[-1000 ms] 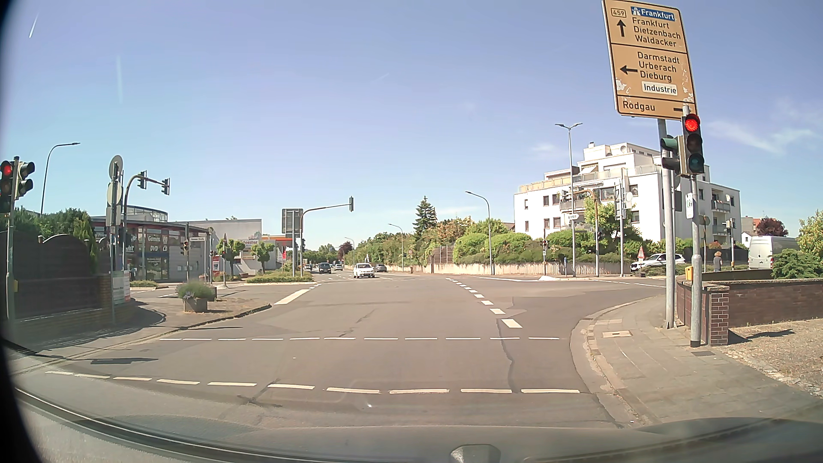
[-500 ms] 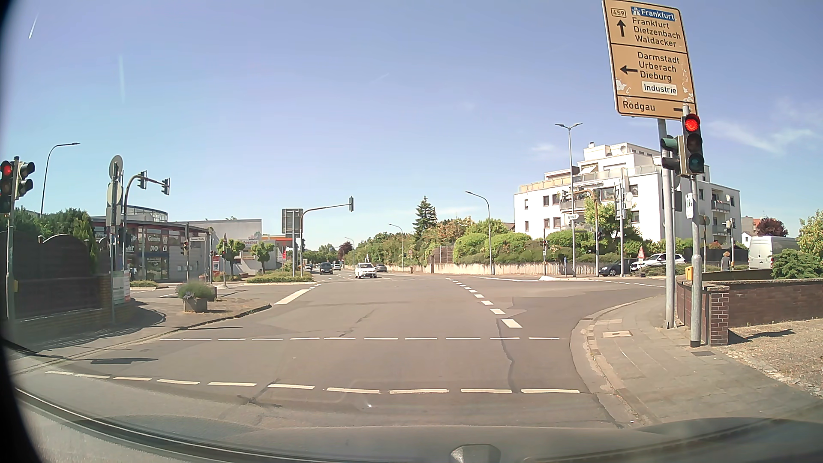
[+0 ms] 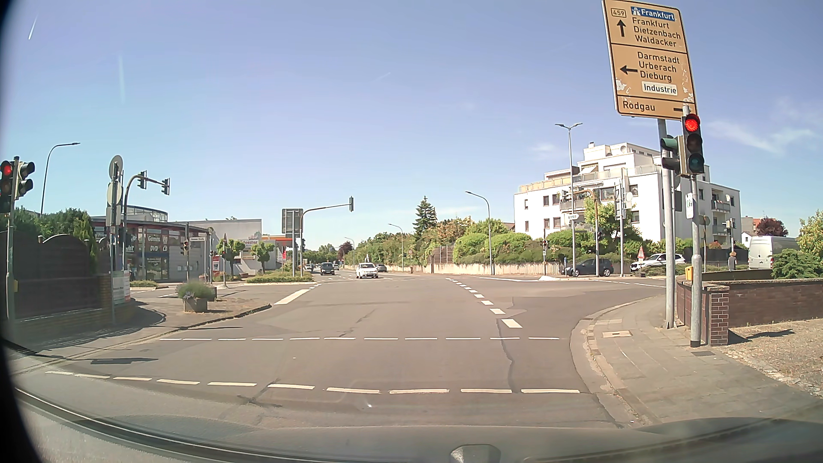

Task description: Follow the waypoints while adhering to traffic rules and regulations

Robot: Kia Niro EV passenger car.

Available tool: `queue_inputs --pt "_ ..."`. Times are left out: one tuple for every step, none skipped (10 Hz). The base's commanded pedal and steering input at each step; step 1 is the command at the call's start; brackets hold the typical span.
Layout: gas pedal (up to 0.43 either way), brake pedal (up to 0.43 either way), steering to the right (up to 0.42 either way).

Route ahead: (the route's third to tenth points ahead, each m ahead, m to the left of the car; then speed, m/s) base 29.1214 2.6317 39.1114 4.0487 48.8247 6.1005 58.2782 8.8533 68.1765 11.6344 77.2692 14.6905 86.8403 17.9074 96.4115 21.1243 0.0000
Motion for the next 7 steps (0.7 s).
queue_inputs --pt "0.000 0.366 -0.004" --pt "0.000 0.366 -0.005" --pt "0.000 0.372 -0.005" --pt "0.000 0.366 -0.005" --pt "0.000 0.366 -0.005" --pt "0.000 0.366 -0.005" --pt "0.000 0.366 -0.005"
